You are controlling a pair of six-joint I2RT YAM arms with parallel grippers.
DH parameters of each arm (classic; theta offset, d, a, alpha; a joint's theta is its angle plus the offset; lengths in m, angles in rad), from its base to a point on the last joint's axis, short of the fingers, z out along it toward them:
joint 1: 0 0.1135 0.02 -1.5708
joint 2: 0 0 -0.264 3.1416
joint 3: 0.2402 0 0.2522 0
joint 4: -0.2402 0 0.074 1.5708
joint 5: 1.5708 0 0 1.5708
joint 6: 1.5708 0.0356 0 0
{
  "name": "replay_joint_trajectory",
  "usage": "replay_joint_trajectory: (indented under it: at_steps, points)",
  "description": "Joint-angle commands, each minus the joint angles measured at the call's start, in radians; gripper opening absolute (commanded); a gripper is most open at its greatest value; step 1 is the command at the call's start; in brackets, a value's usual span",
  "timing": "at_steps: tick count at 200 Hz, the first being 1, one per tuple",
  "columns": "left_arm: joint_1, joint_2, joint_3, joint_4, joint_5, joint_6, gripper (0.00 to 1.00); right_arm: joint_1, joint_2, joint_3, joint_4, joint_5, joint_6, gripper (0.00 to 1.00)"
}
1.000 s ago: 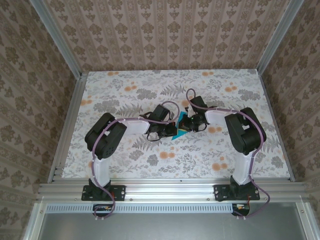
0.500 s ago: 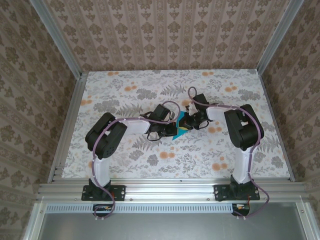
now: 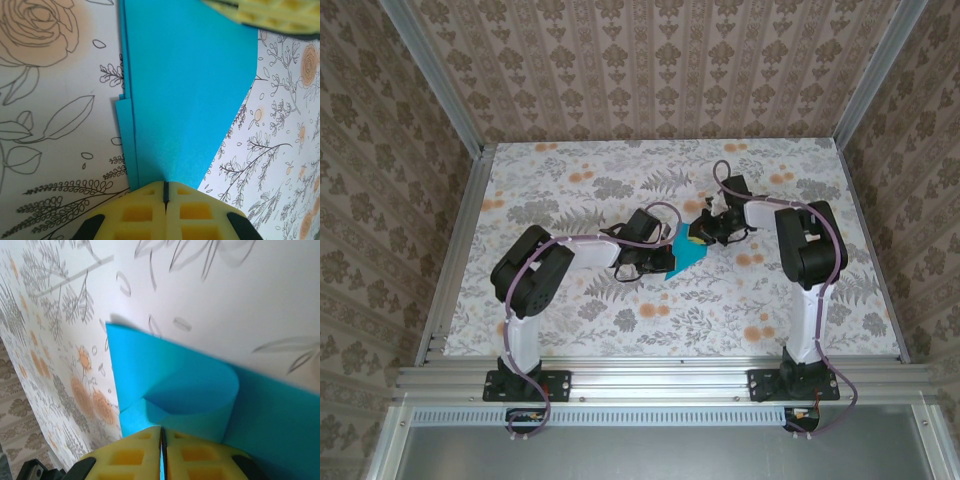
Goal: Fold a paper plane with a square sheet of paper (pick it up from the middle)
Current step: Fourth fold the wing at the center of the table.
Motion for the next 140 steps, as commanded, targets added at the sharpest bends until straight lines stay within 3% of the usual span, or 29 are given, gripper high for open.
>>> replay_joint_trajectory:
  at_steps: [1, 53, 80, 140]
  points:
    - [-0.020, 0.091, -0.067, -0.266, -0.034, 0.033, 0.02, -0.065, 0.048, 0.048, 0.054, 0.133, 0.003, 0.13]
    - [-0.024, 0.089, -0.055, -0.274, -0.034, 0.033, 0.01, -0.093, 0.069, 0.154, 0.019, 0.133, 0.014, 0.13]
    - [-0.024, 0.086, -0.041, -0.279, -0.042, 0.031, 0.02, -0.098, 0.002, 0.187, -0.005, 0.141, 0.002, 0.14]
    - [-0.024, 0.082, -0.006, -0.285, -0.060, 0.019, 0.02, -0.034, -0.232, -0.099, 0.095, 0.109, 0.071, 0.17]
